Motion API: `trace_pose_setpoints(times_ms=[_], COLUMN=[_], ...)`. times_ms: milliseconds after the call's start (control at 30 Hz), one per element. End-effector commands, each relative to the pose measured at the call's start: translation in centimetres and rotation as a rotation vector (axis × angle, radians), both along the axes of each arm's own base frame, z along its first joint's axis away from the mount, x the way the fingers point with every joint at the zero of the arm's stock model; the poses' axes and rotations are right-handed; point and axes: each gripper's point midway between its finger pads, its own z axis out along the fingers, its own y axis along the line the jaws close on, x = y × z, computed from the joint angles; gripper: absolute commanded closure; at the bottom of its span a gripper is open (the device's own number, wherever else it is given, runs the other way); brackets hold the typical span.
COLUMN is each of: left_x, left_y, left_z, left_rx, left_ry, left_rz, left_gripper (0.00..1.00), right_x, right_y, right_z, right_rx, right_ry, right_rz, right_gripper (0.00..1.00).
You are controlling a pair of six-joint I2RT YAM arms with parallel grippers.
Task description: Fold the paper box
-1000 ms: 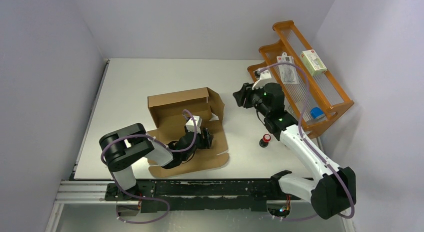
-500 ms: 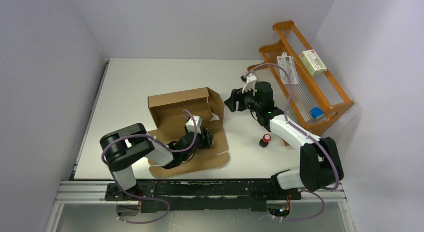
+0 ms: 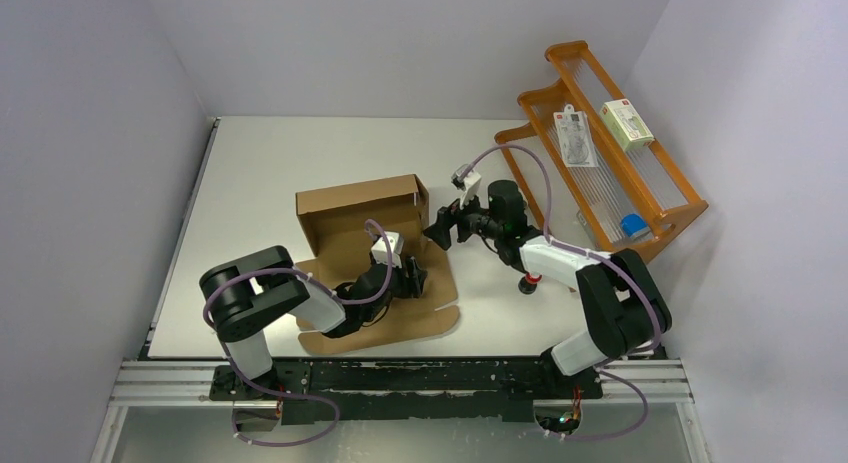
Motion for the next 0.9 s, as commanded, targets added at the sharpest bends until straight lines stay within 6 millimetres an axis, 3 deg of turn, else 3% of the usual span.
trace_pose_setpoints(times_ms=[0,200,367,633,733,867], left_x=[-2.3,-2.6,-2.8,-2.9,-3.1,-3.4], left_y=[1.0,0.6,0.2,0.3,0.2,-0.2], left_z=[-3.8,-3.8,-3.8,-3.0,-2.2,-1.0], left_rx=[0.097,0.085,0.076,0.074,0.061,0.043], left_ry=[0.090,0.088,0.089,0.077,0.071,0.068], left_rz=[-0.073,-0.097,-0.117,-0.127,-0.141,-0.167], left_gripper=[0.36,0.37,0.38,0.37,0.36,0.34], right_x=[0.3,0.9,1.3,1.4,1.3,1.2], right_y=[1.6,2.9,4.0,4.0,4.0,4.1], right_z=[1.7,1.6,1.3,0.5,0.0,-0.7], right_rx=[0.045,0.055,0.054,0.056,0.051,0.043], right_ry=[-0.112,-0.161,-0.201,-0.233,-0.225,-0.222], right_rz=[0.059,0.067,0.063,0.033,0.035,0.036], right_gripper=[0.13,0.06,0.06,0.19,0.29,0.33])
